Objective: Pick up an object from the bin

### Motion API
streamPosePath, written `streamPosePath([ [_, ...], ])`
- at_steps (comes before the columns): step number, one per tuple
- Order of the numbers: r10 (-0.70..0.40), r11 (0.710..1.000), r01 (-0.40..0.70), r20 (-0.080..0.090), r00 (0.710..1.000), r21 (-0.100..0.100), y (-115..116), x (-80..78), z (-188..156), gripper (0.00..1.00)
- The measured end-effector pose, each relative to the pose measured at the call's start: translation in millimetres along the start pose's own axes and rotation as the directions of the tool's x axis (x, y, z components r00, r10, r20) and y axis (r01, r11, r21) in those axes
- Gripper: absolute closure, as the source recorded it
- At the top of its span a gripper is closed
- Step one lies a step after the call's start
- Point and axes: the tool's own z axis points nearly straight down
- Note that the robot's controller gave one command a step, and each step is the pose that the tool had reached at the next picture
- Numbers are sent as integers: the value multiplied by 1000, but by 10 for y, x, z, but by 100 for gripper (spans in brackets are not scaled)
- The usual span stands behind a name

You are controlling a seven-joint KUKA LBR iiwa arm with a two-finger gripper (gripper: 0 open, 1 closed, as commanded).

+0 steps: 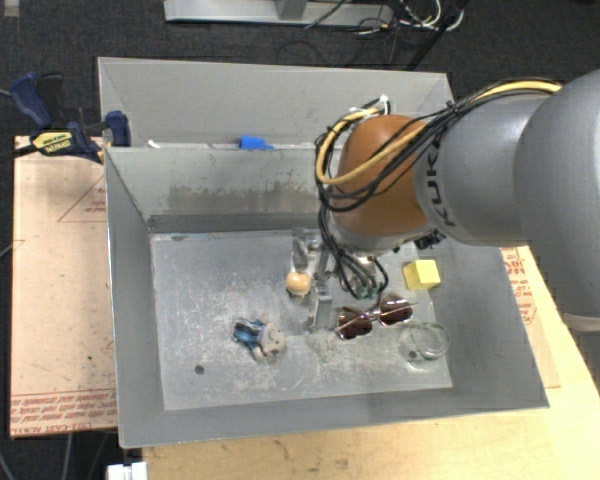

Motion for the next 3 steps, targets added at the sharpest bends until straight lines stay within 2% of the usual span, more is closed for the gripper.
streamPosePath([
  [1, -2, 1000, 2, -4, 1000, 2, -752, -265, 159, 100],
  [2, -2, 1000, 2, -17, 1000, 2, -754, -227, 200, 0],
  [3, -2, 1000, 2, -17, 1000, 2, -755, -226, 201, 0],
])
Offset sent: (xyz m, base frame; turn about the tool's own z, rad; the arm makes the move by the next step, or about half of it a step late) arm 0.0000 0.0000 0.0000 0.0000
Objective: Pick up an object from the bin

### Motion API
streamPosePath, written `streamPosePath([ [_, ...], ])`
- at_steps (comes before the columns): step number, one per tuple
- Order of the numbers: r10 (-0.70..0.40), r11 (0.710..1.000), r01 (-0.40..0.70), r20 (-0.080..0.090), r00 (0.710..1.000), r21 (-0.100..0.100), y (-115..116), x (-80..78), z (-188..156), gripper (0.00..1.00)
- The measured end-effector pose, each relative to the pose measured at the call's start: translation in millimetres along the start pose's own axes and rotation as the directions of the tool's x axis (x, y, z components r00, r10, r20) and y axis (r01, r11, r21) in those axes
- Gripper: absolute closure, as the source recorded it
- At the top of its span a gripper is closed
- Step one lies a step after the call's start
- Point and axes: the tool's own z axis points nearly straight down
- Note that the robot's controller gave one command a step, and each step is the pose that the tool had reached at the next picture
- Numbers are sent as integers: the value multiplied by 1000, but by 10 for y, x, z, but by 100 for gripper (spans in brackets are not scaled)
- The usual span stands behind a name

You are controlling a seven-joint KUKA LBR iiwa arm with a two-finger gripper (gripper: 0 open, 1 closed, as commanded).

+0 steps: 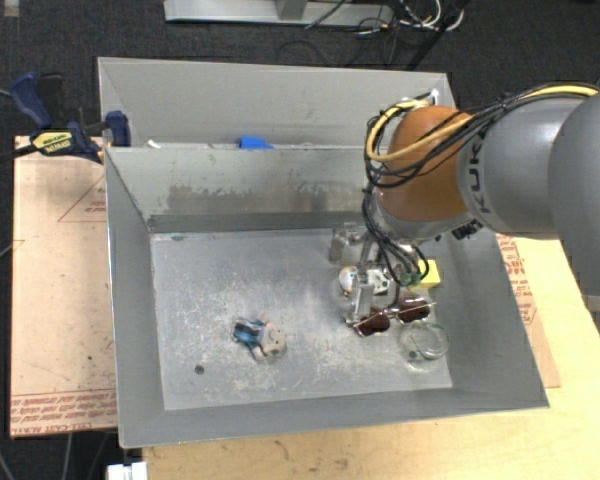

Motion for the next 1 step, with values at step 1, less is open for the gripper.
streamPosePath([
  [1, -55, 998, 55, -2, 998, -1, -248, 245, 5, 0],
])
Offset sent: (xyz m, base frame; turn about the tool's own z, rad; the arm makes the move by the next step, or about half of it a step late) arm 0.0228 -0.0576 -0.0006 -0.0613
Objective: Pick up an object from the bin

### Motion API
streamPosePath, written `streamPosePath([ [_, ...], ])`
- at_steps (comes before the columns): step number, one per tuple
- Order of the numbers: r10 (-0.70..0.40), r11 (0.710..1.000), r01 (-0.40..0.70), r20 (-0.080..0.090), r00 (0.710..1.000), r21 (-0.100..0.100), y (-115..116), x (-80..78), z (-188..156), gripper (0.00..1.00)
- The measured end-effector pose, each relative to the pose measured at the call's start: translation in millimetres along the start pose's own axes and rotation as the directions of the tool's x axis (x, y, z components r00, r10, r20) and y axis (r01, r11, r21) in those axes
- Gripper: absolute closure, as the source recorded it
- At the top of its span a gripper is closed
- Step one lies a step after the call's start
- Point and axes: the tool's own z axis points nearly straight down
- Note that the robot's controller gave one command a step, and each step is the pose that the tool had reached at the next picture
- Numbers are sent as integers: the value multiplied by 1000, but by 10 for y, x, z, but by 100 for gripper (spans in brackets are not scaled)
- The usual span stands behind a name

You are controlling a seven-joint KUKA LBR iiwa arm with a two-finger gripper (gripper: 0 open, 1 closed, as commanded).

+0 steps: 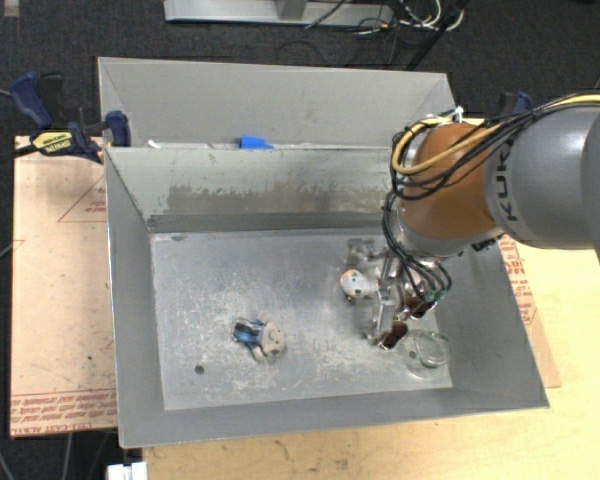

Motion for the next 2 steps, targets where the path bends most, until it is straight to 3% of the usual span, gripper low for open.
streamPosePath([
  [1, -4, 1000, 4, 1, 1000, 1, -353, -448, 1, 100],
  [2, -3, 1000, 3, 1, 1000, 1, -353, -447, 1, 100],
])
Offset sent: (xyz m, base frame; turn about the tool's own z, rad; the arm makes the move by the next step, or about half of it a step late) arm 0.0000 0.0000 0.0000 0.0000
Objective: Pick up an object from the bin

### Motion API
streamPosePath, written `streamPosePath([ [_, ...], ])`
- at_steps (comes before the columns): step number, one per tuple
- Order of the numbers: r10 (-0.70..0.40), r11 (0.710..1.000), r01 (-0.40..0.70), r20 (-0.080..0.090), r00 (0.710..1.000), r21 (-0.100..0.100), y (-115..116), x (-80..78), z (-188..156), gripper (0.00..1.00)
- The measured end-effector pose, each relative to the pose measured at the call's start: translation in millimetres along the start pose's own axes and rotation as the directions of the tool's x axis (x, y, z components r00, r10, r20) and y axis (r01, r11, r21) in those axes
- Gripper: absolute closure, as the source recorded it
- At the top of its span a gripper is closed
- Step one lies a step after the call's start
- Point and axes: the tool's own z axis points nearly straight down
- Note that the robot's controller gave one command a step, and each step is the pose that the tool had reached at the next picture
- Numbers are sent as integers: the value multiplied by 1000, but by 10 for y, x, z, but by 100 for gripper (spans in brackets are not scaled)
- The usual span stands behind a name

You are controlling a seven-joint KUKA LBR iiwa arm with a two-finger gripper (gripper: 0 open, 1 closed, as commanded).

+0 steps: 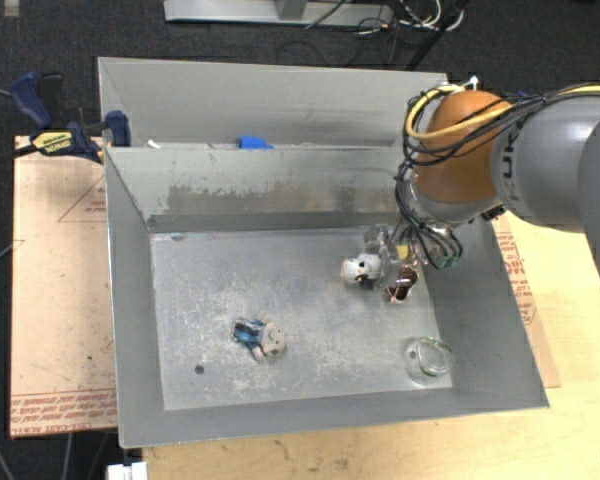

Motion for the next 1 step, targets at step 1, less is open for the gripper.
streamPosePath([
  [1, 3, 1000, -3, -6, 1000, -1, -55, 34, -544, 100],
])
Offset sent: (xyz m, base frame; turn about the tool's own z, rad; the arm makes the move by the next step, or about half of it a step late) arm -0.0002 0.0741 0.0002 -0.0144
